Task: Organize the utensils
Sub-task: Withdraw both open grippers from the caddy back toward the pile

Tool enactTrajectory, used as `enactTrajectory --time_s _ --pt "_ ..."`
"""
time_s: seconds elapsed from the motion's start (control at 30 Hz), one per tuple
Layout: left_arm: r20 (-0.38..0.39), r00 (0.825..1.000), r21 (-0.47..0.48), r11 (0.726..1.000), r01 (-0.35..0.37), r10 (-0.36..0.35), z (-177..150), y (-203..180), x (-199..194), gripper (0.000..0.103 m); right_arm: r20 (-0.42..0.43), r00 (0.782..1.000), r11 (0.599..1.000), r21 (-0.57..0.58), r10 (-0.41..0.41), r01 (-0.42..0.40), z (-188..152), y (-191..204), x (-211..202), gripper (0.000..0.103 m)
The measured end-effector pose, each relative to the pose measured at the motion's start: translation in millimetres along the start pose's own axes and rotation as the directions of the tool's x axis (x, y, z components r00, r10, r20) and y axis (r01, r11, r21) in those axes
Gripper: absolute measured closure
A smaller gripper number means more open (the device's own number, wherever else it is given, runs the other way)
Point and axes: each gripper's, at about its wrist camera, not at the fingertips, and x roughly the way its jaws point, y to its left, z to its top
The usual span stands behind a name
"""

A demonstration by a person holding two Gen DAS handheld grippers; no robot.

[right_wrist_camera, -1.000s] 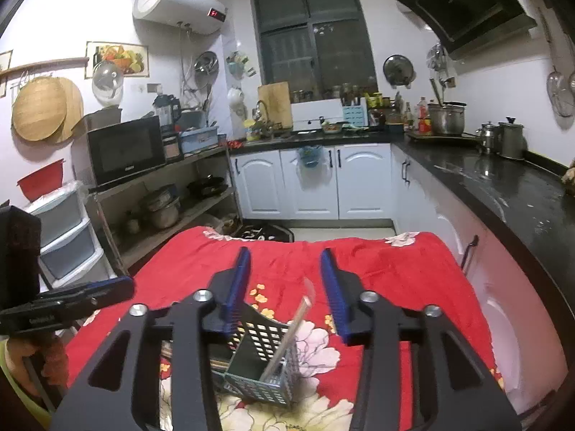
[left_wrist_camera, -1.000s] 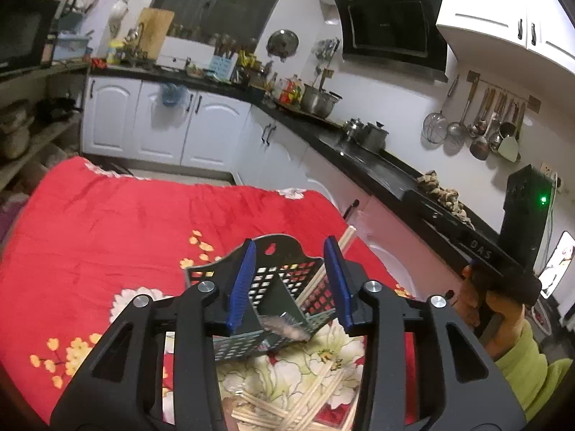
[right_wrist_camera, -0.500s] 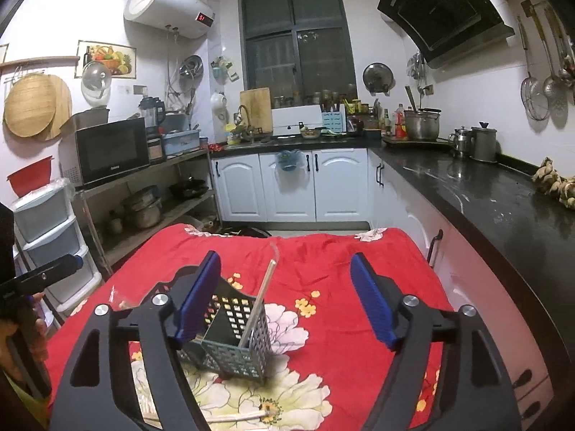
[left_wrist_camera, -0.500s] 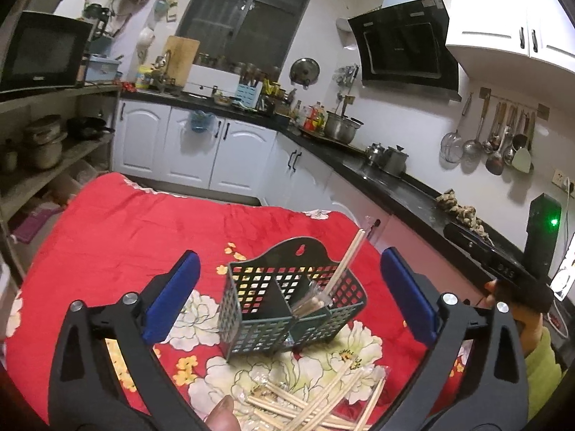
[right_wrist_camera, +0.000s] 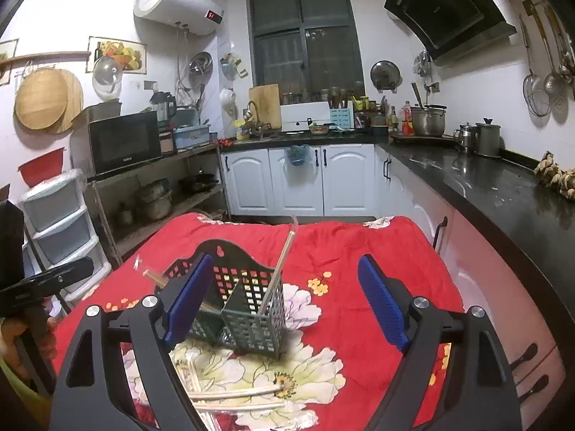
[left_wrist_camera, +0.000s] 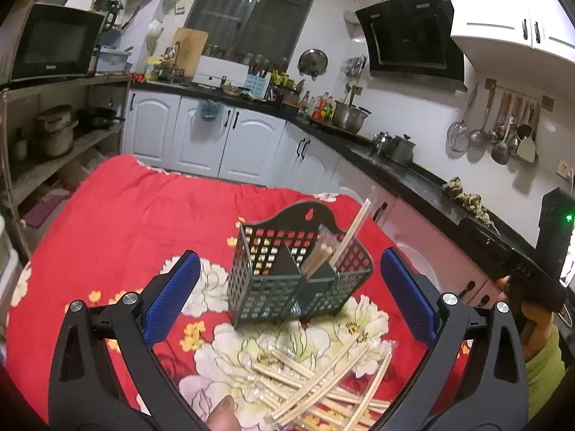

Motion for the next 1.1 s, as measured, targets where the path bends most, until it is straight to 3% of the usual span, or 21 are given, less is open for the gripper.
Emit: enactTrajectory --time_s 1.1 --pt "-0.097 0.994 -0.012 0.998 -0.055 0.053 -56.0 9.1 -18.5 0.011 -0.102 0.994 0.999 -0.025 0.026 -0.029 -58.5 20.5 -12.2 0.021"
